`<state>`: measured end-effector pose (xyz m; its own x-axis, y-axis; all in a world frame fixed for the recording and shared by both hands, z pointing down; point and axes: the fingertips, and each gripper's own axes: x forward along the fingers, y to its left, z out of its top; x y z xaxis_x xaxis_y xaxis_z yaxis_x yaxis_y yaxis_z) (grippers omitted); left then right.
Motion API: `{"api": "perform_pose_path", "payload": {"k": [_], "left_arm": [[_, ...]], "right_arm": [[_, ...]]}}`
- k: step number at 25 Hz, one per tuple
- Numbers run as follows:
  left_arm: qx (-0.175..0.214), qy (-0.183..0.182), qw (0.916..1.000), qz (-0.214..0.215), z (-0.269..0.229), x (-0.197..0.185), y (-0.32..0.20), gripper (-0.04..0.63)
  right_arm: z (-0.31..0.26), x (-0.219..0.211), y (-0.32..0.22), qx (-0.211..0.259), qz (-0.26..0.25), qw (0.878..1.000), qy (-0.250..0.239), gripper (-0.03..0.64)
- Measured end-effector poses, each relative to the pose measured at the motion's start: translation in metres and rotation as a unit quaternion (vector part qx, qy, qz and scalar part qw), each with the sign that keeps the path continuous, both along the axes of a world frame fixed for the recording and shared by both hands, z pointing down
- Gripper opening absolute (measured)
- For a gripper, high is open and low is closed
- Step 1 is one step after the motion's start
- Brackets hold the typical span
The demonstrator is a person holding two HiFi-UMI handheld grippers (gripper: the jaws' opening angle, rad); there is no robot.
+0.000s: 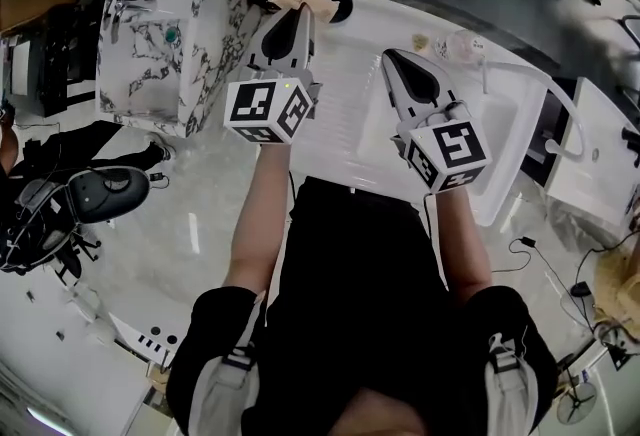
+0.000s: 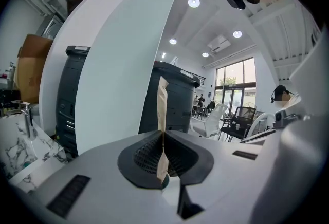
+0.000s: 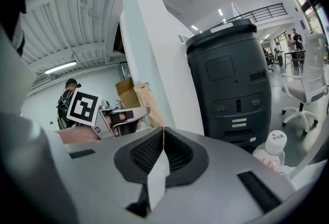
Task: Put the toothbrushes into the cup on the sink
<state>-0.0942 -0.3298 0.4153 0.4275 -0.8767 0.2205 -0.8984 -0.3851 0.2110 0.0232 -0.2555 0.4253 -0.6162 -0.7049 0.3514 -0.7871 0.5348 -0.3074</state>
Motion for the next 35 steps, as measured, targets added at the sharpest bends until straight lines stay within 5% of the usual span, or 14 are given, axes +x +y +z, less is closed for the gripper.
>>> {"api": "perform_pose_path", "payload": {"k": [35], "left_arm": [[-0.112, -0.041, 0.9928, 0.01, 0.103, 0.01, -0.012, 0.023]], "right_arm": [[0.015, 0.009, -0.006, -0.021, 0.01, 1.0, -0.002, 0.032]]}}
